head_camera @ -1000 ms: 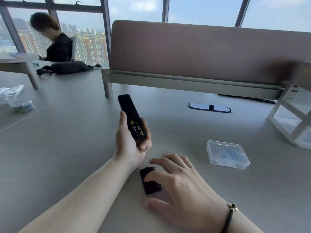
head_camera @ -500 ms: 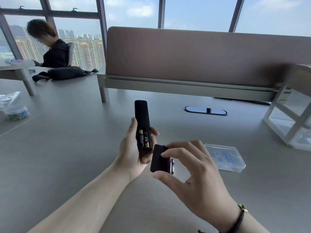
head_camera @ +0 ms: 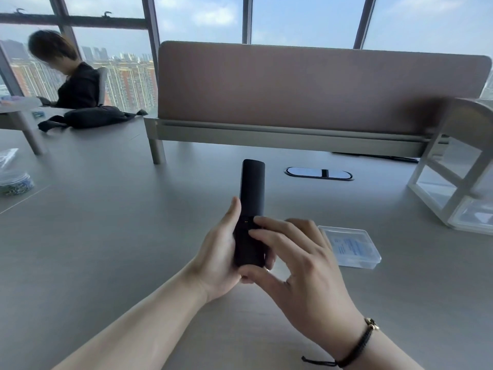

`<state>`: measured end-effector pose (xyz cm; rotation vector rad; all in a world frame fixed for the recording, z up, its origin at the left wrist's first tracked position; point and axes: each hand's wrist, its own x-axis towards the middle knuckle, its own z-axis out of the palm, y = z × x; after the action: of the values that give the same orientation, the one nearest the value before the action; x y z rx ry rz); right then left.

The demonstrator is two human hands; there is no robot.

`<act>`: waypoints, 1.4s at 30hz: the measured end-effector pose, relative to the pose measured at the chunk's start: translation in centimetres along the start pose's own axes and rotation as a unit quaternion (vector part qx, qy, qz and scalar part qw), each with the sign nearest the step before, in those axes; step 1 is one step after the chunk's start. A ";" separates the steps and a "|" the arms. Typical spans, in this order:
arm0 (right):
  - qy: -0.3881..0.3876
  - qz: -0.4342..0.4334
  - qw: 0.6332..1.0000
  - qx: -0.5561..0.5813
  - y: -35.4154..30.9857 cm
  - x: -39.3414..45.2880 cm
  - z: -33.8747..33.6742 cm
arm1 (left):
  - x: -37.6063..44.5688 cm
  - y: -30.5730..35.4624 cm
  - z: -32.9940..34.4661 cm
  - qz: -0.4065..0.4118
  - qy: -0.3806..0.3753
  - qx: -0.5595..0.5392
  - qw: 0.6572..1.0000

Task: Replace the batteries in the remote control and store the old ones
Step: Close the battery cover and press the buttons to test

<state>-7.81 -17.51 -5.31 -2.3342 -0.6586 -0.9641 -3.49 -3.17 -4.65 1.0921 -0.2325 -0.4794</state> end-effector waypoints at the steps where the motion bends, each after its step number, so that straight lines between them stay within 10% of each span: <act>1: 0.003 0.002 1.000 -0.004 0.1 0.0 0.0 | -0.1 0.0 0.1 -0.002 0.000 -0.001 1.000; 31: 0.048 0.014 0.995 -0.087 -0.2 0.0 -0.4 | -0.8 0.6 1.4 -0.024 -0.054 -0.136 0.989; 42: 0.004 0.109 0.993 0.034 0.3 0.1 -0.2 | -0.3 0.9 0.0 0.053 0.043 -0.043 0.997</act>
<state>-7.64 -17.85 -5.18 -2.2840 -0.4152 -0.8387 -3.53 -2.70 -3.88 1.0081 -0.1908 -0.3431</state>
